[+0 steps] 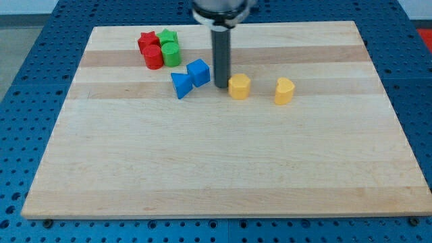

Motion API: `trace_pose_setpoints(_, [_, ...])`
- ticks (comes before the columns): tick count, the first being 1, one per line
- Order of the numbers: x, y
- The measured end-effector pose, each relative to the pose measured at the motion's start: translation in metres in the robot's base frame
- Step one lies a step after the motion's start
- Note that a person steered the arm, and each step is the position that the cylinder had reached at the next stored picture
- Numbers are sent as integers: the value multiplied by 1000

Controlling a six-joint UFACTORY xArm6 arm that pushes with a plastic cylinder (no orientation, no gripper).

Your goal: Move your arm to the left of the red blocks

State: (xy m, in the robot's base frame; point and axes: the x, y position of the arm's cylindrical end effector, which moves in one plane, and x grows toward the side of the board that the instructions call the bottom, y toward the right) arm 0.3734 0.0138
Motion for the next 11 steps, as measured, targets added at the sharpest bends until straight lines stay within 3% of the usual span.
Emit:
trace_pose_setpoints(2, [9, 72])
trace_pose_setpoints(3, [9, 65])
trace_pose_setpoints(5, [0, 7])
trace_pose_setpoints(7, [86, -51])
trace_pose_setpoints(9, [23, -193])
trace_pose_setpoints(11, [-115, -261])
